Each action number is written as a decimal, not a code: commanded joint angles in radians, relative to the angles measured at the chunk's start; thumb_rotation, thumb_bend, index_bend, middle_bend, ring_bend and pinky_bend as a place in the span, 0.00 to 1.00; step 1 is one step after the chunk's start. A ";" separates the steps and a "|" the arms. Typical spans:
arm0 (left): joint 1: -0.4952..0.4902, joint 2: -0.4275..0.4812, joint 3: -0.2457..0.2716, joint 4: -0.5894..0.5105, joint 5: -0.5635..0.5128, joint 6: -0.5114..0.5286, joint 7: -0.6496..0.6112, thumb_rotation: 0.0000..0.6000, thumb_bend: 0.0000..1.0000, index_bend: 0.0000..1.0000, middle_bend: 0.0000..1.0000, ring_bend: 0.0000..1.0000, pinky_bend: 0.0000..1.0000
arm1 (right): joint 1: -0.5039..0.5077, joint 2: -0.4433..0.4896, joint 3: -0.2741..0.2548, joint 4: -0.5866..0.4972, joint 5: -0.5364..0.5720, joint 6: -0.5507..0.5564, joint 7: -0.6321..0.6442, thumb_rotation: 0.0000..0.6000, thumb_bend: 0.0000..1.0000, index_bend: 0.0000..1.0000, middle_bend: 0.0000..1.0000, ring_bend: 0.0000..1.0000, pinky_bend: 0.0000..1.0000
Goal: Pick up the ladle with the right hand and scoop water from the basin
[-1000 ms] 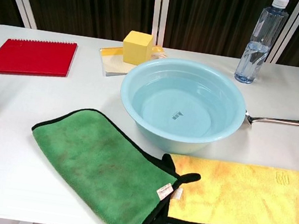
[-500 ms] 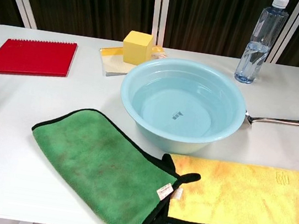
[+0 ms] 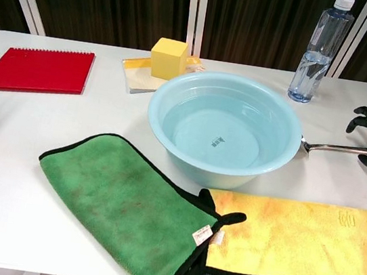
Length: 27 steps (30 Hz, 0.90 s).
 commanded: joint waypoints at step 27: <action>-0.001 -0.003 0.001 0.020 -0.008 -0.031 -0.020 1.00 0.02 0.11 0.00 0.00 0.15 | 0.006 -0.146 0.020 0.213 -0.056 0.038 0.088 1.00 0.41 0.49 0.05 0.00 0.00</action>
